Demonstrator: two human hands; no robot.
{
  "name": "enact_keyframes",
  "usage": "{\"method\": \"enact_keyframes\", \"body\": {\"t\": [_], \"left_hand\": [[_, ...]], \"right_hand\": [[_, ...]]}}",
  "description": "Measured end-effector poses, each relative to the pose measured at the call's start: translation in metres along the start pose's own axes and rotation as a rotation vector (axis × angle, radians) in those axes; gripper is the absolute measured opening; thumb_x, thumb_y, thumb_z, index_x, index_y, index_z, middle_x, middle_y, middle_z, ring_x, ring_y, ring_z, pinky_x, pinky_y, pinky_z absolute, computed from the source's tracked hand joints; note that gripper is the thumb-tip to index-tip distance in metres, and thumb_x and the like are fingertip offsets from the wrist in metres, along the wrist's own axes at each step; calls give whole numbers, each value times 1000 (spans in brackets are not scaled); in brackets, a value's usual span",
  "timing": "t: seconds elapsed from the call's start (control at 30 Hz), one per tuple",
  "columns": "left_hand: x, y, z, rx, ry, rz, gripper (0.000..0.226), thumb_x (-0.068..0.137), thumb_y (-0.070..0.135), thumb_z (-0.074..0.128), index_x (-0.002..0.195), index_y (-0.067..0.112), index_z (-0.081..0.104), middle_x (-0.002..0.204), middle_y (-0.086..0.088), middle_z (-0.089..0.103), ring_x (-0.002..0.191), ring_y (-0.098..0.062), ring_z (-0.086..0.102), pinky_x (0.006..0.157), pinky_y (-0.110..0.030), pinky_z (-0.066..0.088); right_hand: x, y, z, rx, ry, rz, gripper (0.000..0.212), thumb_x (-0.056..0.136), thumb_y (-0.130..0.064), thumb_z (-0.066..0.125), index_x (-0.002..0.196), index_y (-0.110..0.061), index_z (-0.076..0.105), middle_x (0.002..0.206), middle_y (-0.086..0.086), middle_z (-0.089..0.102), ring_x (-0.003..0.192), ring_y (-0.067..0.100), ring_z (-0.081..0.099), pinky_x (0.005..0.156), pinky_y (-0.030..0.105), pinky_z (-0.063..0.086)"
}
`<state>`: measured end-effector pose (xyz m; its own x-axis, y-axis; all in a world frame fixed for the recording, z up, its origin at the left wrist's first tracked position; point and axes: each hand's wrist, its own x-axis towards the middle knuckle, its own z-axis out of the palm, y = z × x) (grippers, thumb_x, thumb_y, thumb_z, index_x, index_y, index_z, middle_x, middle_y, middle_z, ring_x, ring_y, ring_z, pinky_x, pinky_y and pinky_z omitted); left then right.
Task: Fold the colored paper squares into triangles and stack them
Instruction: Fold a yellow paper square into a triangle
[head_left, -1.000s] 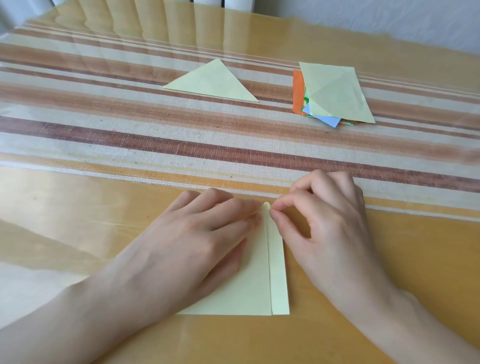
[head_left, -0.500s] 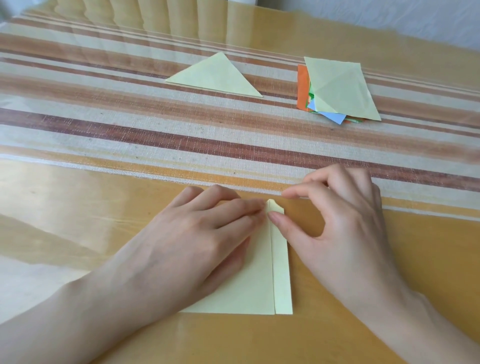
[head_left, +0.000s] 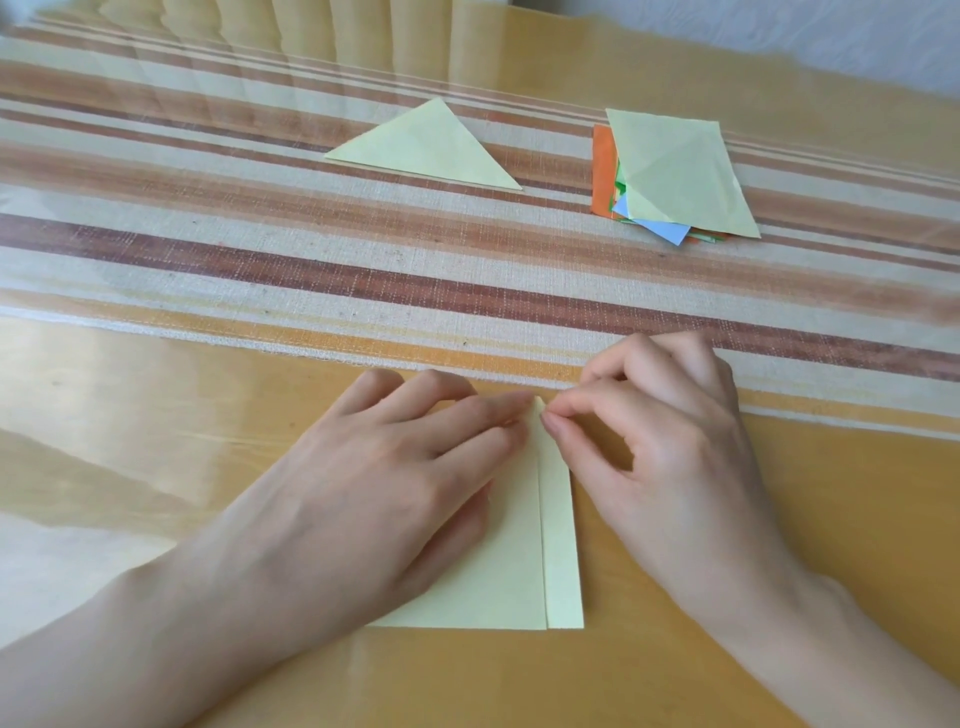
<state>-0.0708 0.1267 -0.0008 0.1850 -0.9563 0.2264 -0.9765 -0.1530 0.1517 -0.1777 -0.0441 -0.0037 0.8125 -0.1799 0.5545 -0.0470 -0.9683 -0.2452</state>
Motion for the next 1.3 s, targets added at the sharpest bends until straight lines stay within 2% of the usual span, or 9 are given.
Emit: {"method": "enact_keyframes", "body": {"t": [0.13,0.23,0.47,0.77,0.97,1.07,1.3], "left_hand": [[-1,0,-1,10,53,-53,39,93,29,44,122,15,65,94,-6,51,78,-25,45,65,-39,39],[-1,1,-2,7,46,-40,40,93,28,42,122,13,66,80,-3,45,68,-23,42,59,-36,36],[-1,1,-1,-1,29,-34,40,95,27,41,122,13,66,77,-1,45,67,-22,44,62,-32,24],[-1,0,2,-13,23,-14,40,94,26,41,120,10,67,74,0,49,65,-22,44,55,-33,38],[-1,0,3,-6,30,-6,40,93,26,41,120,10,66,74,1,48,64,-20,44,54,-33,40],[0,0,3,4,31,4,43,93,27,41,126,11,63,74,2,46,64,-20,44,54,-33,41],[2,2,4,70,17,14,48,90,29,40,131,14,59,75,2,46,65,-20,44,55,-33,38]], "right_hand": [[1,1,-1,-44,4,-66,13,84,-13,70,71,-9,69,79,0,60,84,23,47,80,34,35],[2,3,-1,-51,-2,-99,13,84,-13,69,72,-9,70,79,1,61,86,20,46,82,32,32],[2,5,-1,-6,-14,-92,15,85,-14,68,72,-9,72,79,-1,62,86,19,47,81,34,34],[-5,2,-4,-39,-18,-99,15,88,-14,66,76,-11,75,78,-4,65,84,22,51,80,40,39],[-11,-2,-4,-105,-14,-91,12,88,-13,65,84,-10,76,83,-1,66,85,27,53,80,42,40],[-11,-3,-3,-109,-15,-72,13,88,-15,65,85,-10,77,86,-2,67,85,28,54,79,42,40],[-9,1,-7,16,-98,-26,21,90,-23,59,87,-14,77,92,-2,64,90,22,49,82,39,40]]}}
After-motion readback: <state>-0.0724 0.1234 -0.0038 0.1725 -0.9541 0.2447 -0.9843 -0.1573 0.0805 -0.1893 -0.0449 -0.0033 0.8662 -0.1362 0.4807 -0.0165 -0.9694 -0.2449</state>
